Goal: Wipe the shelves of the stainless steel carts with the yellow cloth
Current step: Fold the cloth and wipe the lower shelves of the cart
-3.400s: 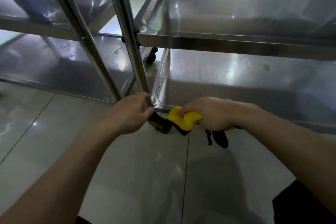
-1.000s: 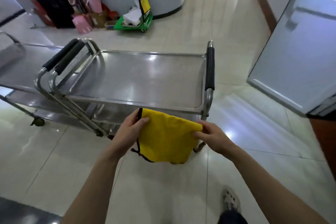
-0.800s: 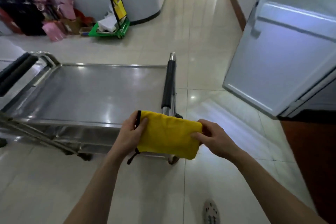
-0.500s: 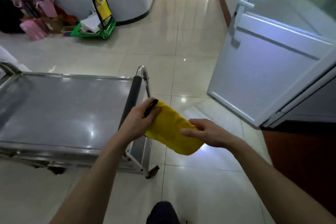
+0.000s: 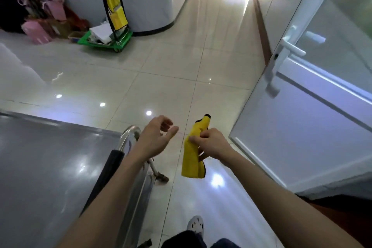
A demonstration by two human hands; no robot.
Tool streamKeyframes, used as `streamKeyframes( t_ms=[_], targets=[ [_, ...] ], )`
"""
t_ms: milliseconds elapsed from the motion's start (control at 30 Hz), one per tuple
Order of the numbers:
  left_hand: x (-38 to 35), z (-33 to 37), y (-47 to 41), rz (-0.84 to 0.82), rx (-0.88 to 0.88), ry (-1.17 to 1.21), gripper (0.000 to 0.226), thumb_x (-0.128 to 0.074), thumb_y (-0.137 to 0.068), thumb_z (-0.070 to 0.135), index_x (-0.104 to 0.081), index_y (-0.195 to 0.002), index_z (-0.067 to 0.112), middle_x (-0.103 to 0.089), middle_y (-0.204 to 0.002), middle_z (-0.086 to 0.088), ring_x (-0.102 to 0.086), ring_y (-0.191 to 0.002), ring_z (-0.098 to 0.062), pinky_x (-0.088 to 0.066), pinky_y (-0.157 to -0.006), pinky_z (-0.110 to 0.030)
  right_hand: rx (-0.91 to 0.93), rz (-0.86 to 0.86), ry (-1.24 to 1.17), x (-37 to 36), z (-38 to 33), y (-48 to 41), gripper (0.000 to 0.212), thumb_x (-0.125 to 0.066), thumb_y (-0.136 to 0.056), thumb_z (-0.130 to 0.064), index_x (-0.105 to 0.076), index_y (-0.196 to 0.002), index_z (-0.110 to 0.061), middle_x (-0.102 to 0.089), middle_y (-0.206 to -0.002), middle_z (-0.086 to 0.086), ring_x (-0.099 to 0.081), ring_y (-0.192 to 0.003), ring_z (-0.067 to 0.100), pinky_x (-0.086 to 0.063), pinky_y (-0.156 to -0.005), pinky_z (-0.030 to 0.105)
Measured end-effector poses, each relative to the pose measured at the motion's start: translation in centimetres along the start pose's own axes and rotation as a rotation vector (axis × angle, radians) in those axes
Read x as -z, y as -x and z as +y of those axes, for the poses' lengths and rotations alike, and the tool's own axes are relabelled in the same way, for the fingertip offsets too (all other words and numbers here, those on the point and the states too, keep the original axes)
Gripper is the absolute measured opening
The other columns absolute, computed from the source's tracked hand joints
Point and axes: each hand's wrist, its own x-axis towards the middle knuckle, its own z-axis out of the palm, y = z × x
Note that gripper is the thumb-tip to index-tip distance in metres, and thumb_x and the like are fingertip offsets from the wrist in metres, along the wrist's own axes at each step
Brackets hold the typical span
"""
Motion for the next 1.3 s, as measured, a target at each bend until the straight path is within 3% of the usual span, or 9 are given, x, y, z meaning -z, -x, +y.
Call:
streamKeyframes(
  t_ms=[200, 400, 600, 767, 867, 967, 1033, 1167, 1300],
  targets=[
    [-0.9, 1.0, -7.3, -0.205, 0.115, 0.009, 0.077, -0.08, -0.064, 0.09, -0.052, -0.119, 0.043, -0.065, -0.116, 0.022, -0.064, -0.107, 0.006, -0.055, -0.085, -0.024, -0.145, -0.041, -0.448, 3.0, -5.3, -12.2, 0.033, -0.073, -0.101, -0.02, -0.071, -0.111, 0.011, -0.077, -0.101, 0.03, -0.08, -0.079, 0.039, -0.068, -0.076, 0.049],
    [1.7, -1.5, -19.0, 0.118, 0.257, -0.069, 0.026, -0.064, -0.099, 0.02, -0.058, -0.124, 0.024, -0.072, -0.115, -0.002, -0.069, -0.1, -0.028, -0.058, -0.085, -0.044, -0.116, -0.318, -0.51, 2.0, -12.4, -26.3, 0.029, -0.066, -0.106, -0.017, -0.071, -0.116, 0.01, -0.079, -0.105, 0.027, -0.08, -0.092, 0.042, -0.066, -0.089, 0.052],
    [9.5, -5.7, -25.6, 0.206, 0.5, -0.074, 0.018, -0.051, -0.098, 0.026, -0.064, -0.109, 0.032, -0.073, -0.099, 0.0, -0.067, -0.087, -0.026, -0.059, -0.079, -0.043, 0.328, -0.32, 0.391, 0.6, -18.7, -39.6, 0.023, -0.07, -0.088, -0.022, -0.071, -0.111, -0.018, -0.077, -0.099, 0.0, -0.078, -0.086, 0.022, -0.064, -0.085, 0.045],
    [13.6, -9.7, -26.0, 0.229, 0.697, -0.056, 0.024, -0.052, -0.105, 0.023, -0.066, -0.121, 0.035, -0.073, -0.112, 0.001, -0.068, -0.096, -0.024, -0.062, -0.088, -0.049, 0.829, -0.599, 0.833, -7.3, -24.7, -47.5, 0.107, -0.079, -0.083, -0.021, -0.017, -0.169, -0.037, -0.018, -0.175, -0.003, -0.031, -0.156, 0.026, -0.044, -0.118, 0.046],
    [15.5, -13.5, -25.7, 0.309, 0.778, -0.041, 0.024, -0.053, -0.107, 0.023, -0.066, -0.123, 0.037, -0.071, -0.114, 0.003, -0.066, -0.099, -0.022, -0.061, -0.086, -0.044, 1.049, -0.849, 1.13, -14.9, -28.0, -50.8, 0.091, -0.074, -0.093, -0.029, -0.024, -0.168, -0.036, -0.01, -0.18, -0.007, -0.008, -0.166, 0.022, -0.027, -0.128, 0.056],
    [17.5, -17.7, -25.0, 0.448, 0.853, 0.053, 0.023, -0.055, -0.109, 0.024, -0.064, -0.124, 0.039, -0.066, -0.113, 0.009, -0.063, -0.102, -0.018, -0.053, -0.085, -0.034, 1.082, -0.944, 1.283, -21.8, -30.3, -53.3, 0.03, -0.063, -0.102, -0.038, -0.065, -0.129, -0.024, -0.058, -0.152, 0.006, -0.043, -0.151, 0.03, -0.04, -0.117, 0.05],
    [18.5, -20.3, -24.5, 0.553, 0.925, 0.116, 0.024, -0.058, -0.108, 0.02, -0.068, -0.122, 0.037, -0.068, -0.111, 0.011, -0.063, -0.102, -0.013, -0.052, -0.083, -0.031, 0.983, -0.978, 1.129, -24.6, -31.7, -55.0, 0.013, -0.065, -0.098, -0.033, -0.065, -0.102, -0.021, -0.071, -0.111, 0.008, -0.065, -0.112, 0.033, -0.05, -0.087, 0.04],
    [19.1, -23.0, -22.9, 0.746, 1.074, 0.238, 0.026, -0.063, -0.1, 0.018, -0.074, -0.119, 0.032, -0.074, -0.105, 0.01, -0.069, -0.098, -0.013, -0.055, -0.085, -0.035, 0.764, -1.02, 0.865, -28.5, -35.5, -57.3, 0.018, -0.08, -0.086, -0.028, -0.067, -0.094, -0.02, -0.066, -0.085, 0.001, -0.061, -0.079, 0.022, -0.045, -0.065, 0.034],
    [18.1, -24.2, -21.6, 0.964, 1.228, 0.325, 0.025, -0.069, -0.095, 0.025, -0.073, -0.12, 0.021, -0.075, -0.103, 0.002, -0.07, -0.096, -0.021, -0.058, -0.089, -0.044, 0.75, -1.22, 0.843, -34.7, -38.5, -57.3, 0.029, -0.082, -0.092, -0.036, -0.07, -0.095, -0.01, -0.07, -0.09, 0.007, -0.062, -0.082, 0.024, -0.053, -0.075, 0.043]
  ],
)
